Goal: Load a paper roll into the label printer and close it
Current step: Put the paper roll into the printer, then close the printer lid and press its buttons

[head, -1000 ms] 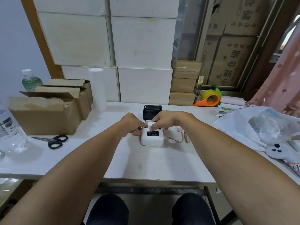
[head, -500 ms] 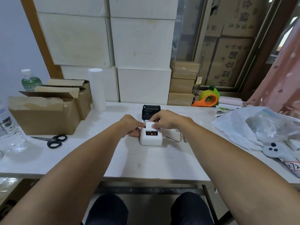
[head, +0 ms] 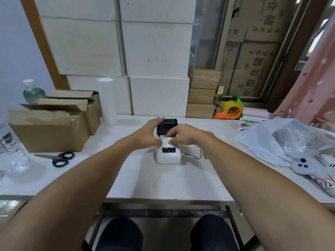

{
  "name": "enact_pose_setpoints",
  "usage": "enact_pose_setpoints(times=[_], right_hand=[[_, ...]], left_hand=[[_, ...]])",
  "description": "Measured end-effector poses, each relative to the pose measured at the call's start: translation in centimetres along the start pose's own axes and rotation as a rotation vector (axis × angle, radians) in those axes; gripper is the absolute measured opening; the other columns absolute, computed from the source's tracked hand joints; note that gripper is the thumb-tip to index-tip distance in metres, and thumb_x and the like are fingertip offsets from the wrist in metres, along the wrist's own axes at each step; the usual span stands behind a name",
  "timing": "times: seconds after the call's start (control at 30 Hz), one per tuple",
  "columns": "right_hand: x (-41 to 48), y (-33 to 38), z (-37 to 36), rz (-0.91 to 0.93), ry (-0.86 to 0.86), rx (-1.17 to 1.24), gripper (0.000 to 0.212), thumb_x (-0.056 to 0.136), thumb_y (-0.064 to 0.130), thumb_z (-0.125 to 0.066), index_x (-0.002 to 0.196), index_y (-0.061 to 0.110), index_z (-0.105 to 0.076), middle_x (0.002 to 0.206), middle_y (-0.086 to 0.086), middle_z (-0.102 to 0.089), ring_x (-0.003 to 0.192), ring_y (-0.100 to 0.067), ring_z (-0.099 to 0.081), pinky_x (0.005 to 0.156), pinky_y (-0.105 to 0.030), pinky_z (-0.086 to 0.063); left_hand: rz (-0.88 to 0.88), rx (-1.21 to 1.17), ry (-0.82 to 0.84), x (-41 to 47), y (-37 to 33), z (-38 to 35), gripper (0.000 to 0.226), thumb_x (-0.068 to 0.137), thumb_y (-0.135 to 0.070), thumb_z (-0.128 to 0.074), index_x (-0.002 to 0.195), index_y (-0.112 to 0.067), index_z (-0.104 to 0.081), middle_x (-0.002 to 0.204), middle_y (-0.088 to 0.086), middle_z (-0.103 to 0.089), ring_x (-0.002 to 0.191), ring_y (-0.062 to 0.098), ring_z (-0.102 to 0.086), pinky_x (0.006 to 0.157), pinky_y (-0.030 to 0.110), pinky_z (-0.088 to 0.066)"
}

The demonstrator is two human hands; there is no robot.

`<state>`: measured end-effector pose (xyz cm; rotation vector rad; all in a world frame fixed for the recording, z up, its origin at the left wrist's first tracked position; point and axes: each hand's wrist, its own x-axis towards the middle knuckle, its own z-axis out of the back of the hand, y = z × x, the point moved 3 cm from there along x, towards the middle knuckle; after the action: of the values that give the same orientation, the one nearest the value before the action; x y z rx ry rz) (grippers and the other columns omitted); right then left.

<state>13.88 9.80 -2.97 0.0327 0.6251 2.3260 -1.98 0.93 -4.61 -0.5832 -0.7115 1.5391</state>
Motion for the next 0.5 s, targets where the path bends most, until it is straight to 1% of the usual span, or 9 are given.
enact_pose_setpoints(times=[0.07,0.13,0.17,0.23,0.33,0.43,0.5], right_hand=[[-0.1,0.1,0.0,-0.005,-0.002,0.001,0.031,0.095,0.026,-0.071,0.126,0.024,-0.075,0.125,0.002,-0.072,0.115,-0.019,-0.063,0.103,-0.035,-0.049],[0.0,0.0,-0.1,-0.009,-0.005,0.004,0.032,0.094,0.027,-0.071,0.126,0.025,-0.075,0.125,0.003,-0.073,0.116,-0.019,-0.064,0.104,-0.036,-0.05],[0.0,0.0,-0.1,-0.009,-0.006,0.005,0.032,0.094,0.027,-0.071,0.126,0.026,-0.075,0.124,0.003,-0.073,0.115,-0.018,-0.064,0.104,-0.036,-0.05],[0.0,-0.1,-0.1,-0.01,-0.007,0.008,0.034,0.095,0.027,-0.071,0.128,0.025,-0.074,0.124,0.003,-0.072,0.112,-0.017,-0.063,0.101,-0.033,-0.05],[-0.2,-0.2,0.0,-0.014,-0.03,0.016,0.035,0.094,0.028,-0.072,0.129,0.025,-0.074,0.122,0.002,-0.073,0.11,-0.016,-0.062,0.098,-0.032,-0.049],[-0.2,-0.4,-0.1,-0.029,-0.091,0.055,0.03,0.09,0.026,-0.076,0.12,0.023,-0.079,0.115,0.0,-0.075,0.107,-0.019,-0.066,0.095,-0.034,-0.052],[-0.3,-0.6,-0.2,-0.05,-0.139,0.078,0.027,0.087,0.026,-0.079,0.114,0.022,-0.082,0.11,0.003,-0.076,0.105,-0.018,-0.067,0.092,-0.033,-0.055]], left_hand=[[-0.003,0.109,0.06,0.0,0.3,-0.5,0.127,0.072,-0.023,-0.091,0.165,-0.025,-0.004,0.169,-0.005,-0.009,0.155,0.011,-0.012,0.115,0.023,-0.018],[-0.023,0.202,0.055,0.0,0.5,-0.6,0.146,0.063,-0.043,-0.097,0.164,-0.024,0.007,0.167,-0.006,-0.006,0.154,0.013,-0.012,0.116,0.024,-0.018],[-0.049,0.259,0.048,-0.1,0.7,-0.7,0.153,0.059,-0.049,-0.097,0.163,-0.024,0.011,0.167,-0.005,-0.005,0.154,0.014,-0.011,0.117,0.024,-0.017],[-0.098,0.35,0.03,-0.3,0.8,-0.8,0.159,0.055,-0.057,-0.096,0.162,-0.022,0.016,0.167,-0.003,-0.005,0.154,0.016,-0.013,0.116,0.023,-0.019],[-0.13,0.409,0.003,-0.6,0.3,-0.7,0.157,0.056,-0.059,-0.094,0.164,-0.018,0.012,0.165,-0.004,-0.011,0.152,0.016,-0.018,0.113,0.021,-0.025],[-0.151,0.485,-0.029,-0.8,-0.2,-0.7,0.15,0.057,-0.063,-0.092,0.164,-0.012,0.0,0.163,-0.004,-0.018,0.15,0.015,-0.023,0.111,0.022,-0.032],[-0.151,0.508,-0.053,-0.9,-0.3,-0.8,0.147,0.056,-0.065,-0.09,0.164,-0.012,-0.006,0.159,-0.005,-0.022,0.146,0.015,-0.03,0.109,0.027,-0.039]])
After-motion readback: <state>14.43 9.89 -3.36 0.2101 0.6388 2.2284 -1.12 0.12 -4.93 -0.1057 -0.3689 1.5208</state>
